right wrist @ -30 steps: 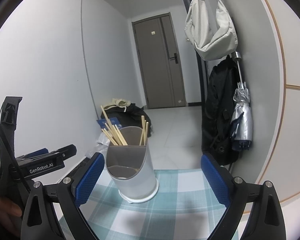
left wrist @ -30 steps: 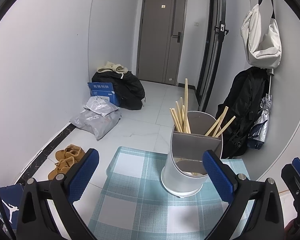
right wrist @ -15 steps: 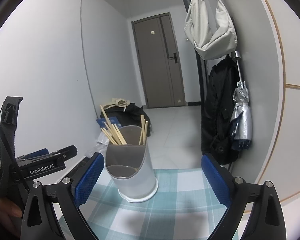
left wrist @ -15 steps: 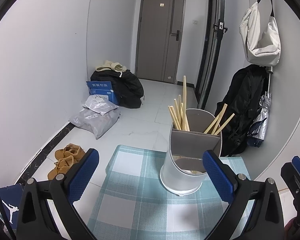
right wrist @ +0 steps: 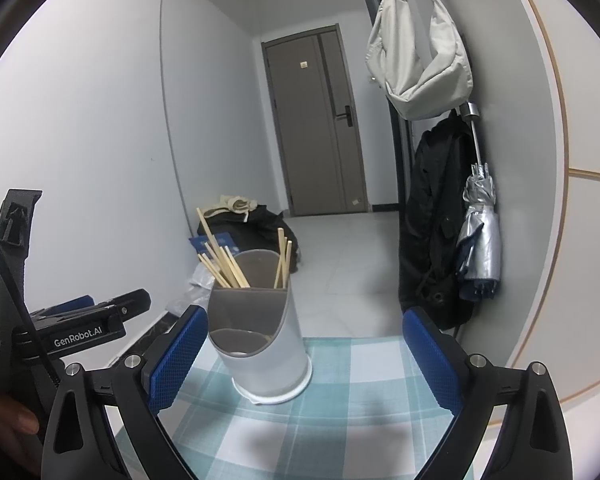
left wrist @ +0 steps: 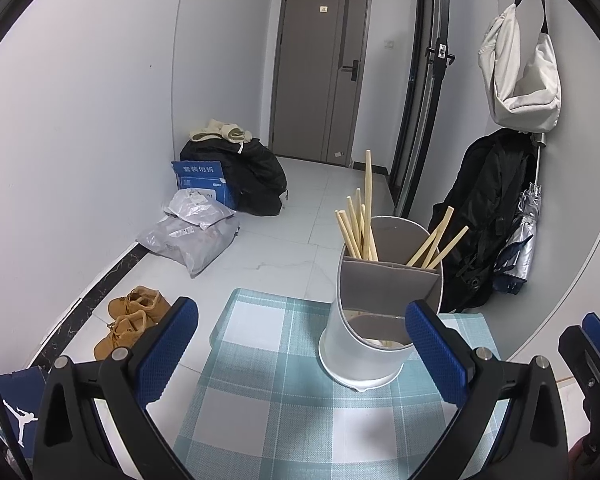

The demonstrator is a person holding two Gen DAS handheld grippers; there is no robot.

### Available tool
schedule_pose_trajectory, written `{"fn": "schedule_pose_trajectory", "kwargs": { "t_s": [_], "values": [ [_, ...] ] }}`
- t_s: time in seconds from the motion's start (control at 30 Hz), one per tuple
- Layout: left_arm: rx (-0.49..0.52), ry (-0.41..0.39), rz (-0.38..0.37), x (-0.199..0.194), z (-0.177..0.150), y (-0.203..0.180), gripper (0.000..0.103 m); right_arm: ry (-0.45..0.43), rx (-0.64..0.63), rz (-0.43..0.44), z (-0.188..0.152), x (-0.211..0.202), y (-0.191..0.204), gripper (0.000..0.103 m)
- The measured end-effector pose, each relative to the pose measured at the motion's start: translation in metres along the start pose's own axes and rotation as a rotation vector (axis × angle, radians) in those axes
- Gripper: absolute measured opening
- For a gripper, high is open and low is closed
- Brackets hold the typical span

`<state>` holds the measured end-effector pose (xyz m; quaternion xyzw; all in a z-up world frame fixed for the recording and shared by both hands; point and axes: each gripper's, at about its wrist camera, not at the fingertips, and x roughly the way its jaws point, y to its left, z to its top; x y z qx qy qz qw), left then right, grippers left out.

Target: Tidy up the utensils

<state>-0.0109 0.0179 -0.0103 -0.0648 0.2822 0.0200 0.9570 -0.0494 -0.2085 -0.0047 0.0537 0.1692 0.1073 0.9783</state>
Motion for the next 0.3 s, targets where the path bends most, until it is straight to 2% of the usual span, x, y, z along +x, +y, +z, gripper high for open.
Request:
{"fn": "schedule_pose_trajectory", "kwargs": {
  "t_s": [0.3],
  "values": [
    [-0.019,0.004,-0.002,0.0009,-0.0011,0.0012,0.102,0.0,-0.01,-0.013,-0.0029,-0.0001,0.0013,0.099]
  ]
}}
